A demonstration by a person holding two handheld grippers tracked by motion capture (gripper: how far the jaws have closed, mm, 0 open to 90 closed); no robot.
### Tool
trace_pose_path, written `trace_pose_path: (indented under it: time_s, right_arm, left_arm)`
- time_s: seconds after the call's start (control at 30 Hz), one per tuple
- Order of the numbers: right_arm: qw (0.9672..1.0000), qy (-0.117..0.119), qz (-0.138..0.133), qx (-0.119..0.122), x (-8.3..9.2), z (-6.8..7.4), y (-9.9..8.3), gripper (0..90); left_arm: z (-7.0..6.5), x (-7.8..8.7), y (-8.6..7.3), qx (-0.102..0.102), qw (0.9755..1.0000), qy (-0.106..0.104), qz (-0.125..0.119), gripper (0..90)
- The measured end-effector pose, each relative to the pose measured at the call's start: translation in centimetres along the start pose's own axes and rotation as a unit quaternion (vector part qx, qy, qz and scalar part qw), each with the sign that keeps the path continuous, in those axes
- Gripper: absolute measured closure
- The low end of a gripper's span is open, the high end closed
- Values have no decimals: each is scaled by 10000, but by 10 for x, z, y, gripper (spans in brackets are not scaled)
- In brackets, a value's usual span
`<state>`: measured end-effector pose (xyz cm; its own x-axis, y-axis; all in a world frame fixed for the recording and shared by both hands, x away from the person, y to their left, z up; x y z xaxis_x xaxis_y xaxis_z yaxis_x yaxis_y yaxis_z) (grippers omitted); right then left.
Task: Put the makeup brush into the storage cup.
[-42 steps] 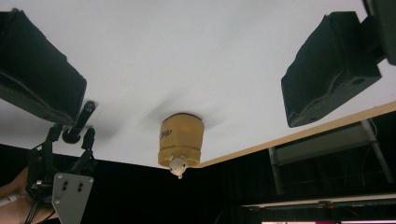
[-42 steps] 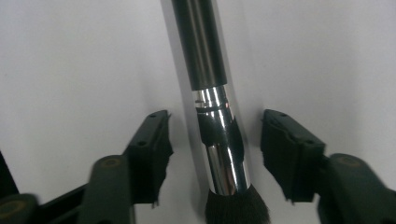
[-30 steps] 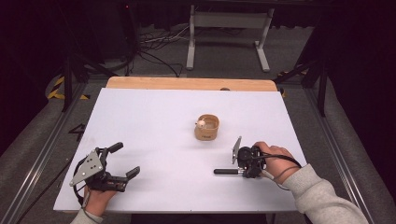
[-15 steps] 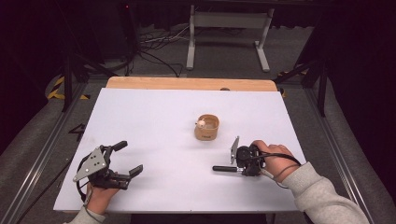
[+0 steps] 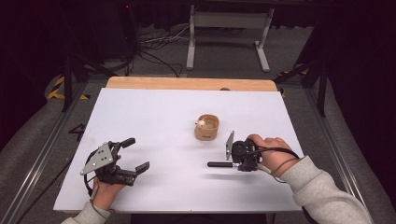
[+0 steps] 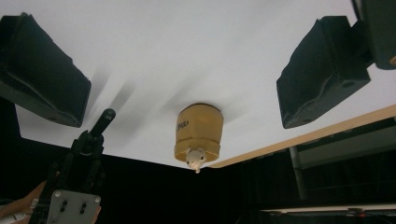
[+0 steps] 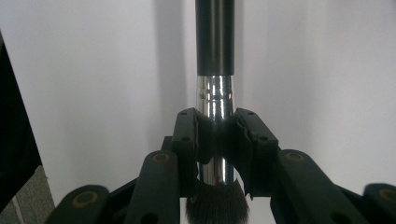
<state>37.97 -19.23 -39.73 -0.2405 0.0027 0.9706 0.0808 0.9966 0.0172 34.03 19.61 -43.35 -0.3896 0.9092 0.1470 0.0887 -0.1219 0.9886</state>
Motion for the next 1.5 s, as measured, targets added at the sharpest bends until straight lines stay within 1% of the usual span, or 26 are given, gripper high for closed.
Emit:
trace_pose_path:
  time_s: [0.07,0.2,0.27,0.3,0.37,0.53,0.63,0.7,0.73,0.77,0.9,1.0,1.03,1.1,1.2,1.27,1.3,1.33,1.37,1.43,1.5]
  right_arm:
    - [10000,-39,-27,61,5,-1,6,710]
    - [9998,-93,-102,134,15,-4,17,710]
    - [9996,-120,-139,201,20,-5,23,709]
    - [9996,-123,-131,235,22,-6,26,710]
    - [9995,-126,-151,264,23,-6,29,710]
    - [9991,-141,-152,366,28,-6,40,709]
    - [9991,-127,-145,382,31,-6,45,709]
    - [9990,-114,-171,399,32,-7,48,709]
    - [9990,-108,-166,410,33,-6,49,710]
    - [9989,-113,-178,421,34,-6,50,709]
    - [9987,-108,-159,472,36,-7,55,709]
    - [9986,-128,-157,495,38,-7,59,709]
    - [9985,-133,-149,509,38,-7,60,709]
    - [9985,-123,-151,521,39,-6,62,709]
    - [9983,-134,-146,547,40,-6,66,709]
    - [9982,-137,-141,569,41,-6,69,709]
    - [9981,-136,-135,583,41,-6,70,709]
    - [9980,-133,-147,594,41,-6,72,709]
    - [9980,-131,-142,598,41,-6,73,709]
    - [9979,-128,-142,620,41,-5,75,709]
    - [9978,-132,-146,629,42,-5,77,709]
  left_arm:
    - [0,-4,2,-23,10000,-32,1,34]
    - [-1,-14,5,-23,9998,-187,45,35]
    - [-2,-19,7,0,9994,-306,134,40]
    - [-3,-22,8,-22,9992,-363,165,41]
    - [-3,-24,8,-46,9991,-394,139,41]
    - [-6,-35,11,-88,9981,-590,166,41]
    - [-8,-41,13,-107,9969,-747,213,47]
    - [-10,-45,14,-100,9963,-825,208,48]
    - [-10,-45,14,-100,9963,-825,208,48]
    - [-10,-49,15,-116,9957,-890,231,48]
    - [-12,-54,16,-129,9948,-984,232,48]
    - [-13,-59,17,-155,9936,-1091,247,48]
    - [-13,-60,17,-192,9932,-1118,252,48]
    - [-14,-62,18,-161,9925,-1180,265,47]
    - [-15,-67,18,-191,9912,-1278,276,47]
    - [-17,-69,18,-163,9904,-1339,297,47]
    - [-17,-69,18,-163,9904,-1339,297,47]
    - [-17,-71,19,-213,9897,-1375,331,47]
    - [-18,-72,19,-214,9889,-1422,368,47]
    - [-19,-74,19,-199,9885,-1452,379,49]
    - [-20,-76,20,-238,9877,-1488,424,51]
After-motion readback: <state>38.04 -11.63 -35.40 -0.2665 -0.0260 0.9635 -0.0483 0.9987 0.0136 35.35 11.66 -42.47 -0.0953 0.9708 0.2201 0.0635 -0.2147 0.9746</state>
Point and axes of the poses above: each handheld gripper's, and its own axes: x roughly backward along the jaws, y roughly out of its top, z roughly to its left, the point moved 2 cm from there along -x, roughly forward along the jaws, and after that the axes turned 9 degrees about -y, right-handed, at the moved point
